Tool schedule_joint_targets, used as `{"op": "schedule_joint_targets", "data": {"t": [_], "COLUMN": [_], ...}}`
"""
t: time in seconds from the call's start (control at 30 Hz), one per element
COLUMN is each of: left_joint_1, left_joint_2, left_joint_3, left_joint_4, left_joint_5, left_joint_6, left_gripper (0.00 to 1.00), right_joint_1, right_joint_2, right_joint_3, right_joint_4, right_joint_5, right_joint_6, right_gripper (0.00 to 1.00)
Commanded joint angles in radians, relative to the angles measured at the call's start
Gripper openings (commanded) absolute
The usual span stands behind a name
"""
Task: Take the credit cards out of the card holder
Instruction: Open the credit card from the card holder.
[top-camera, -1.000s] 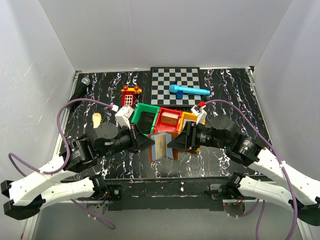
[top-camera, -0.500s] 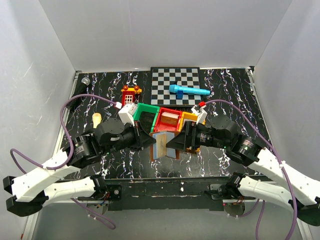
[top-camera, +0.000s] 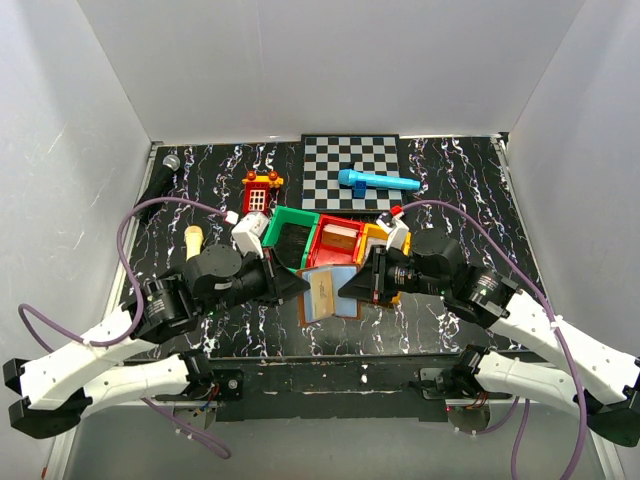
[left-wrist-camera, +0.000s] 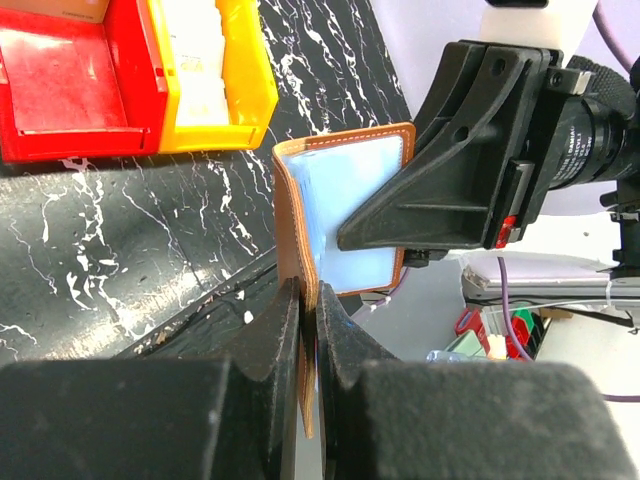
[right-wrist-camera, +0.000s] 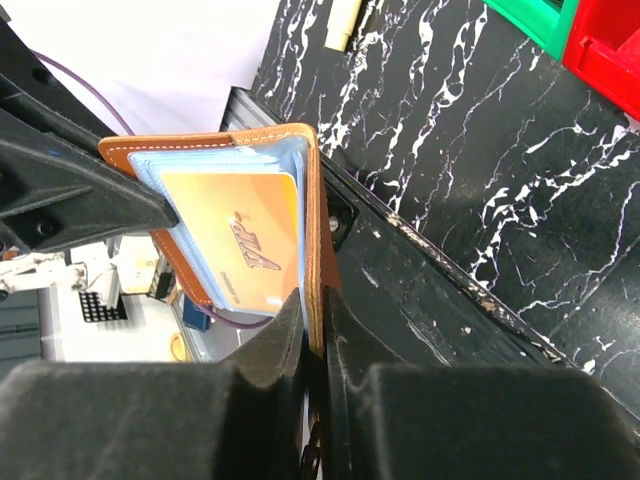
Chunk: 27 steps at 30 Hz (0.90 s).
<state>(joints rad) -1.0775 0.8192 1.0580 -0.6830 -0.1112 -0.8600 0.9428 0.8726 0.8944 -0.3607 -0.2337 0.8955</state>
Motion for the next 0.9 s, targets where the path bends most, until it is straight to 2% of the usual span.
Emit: {"op": "schedule_joint_targets", "data": {"t": [0.0,0.07,0.17,0.3,0.37,0.6,0.87], "left_joint_1": [-0.006,-0.006,-0.006,-0.006,-0.005,-0.006,-0.006], "left_joint_2": [-0.077,-0.106,-0.152,-0.206,-0.227,-0.265,-0.265], "left_joint_3": [-0.088,-0.133,-0.202,-0.288,-0.325,-0.380,-0.391], "left_joint_4": [0.075,0.089,0.106,0.125,0.129,0.048,-0.021], "left_joint_5": [-0.002,-0.016,-0.042,-0.087,-0.116,-0.220,-0.232], "left_joint_6": [-0.034,-0.050,-0.071,-0.082,-0.085,-0.145,-0.201], "left_gripper": [0.00,0.00,0.11,0.41,0.50,0.52,0.52], "right_joint_1": [-0.004,-0.004,-0.004,-0.004,-0.004,-0.004,-0.004], "right_joint_2": [-0.011,-0.007,-0.001,0.015,0.031,0.092,0.120], "right_joint_3": [0.014,0.005,-0.021,-0.057,-0.074,-0.167,-0.299], "right_joint_4": [-0.020,-0.040,-0.052,-0.058,-0.046,0.060,0.181], "right_joint_5": [0.027,0.040,0.053,0.079,0.083,0.071,0.146], "right_joint_6": [-0.023,-0.036,-0.053,-0.069,-0.075,-0.056,0.035], "right_gripper": [0.02,0.01,0.01,0.01,0.01,0.01,0.01]}}
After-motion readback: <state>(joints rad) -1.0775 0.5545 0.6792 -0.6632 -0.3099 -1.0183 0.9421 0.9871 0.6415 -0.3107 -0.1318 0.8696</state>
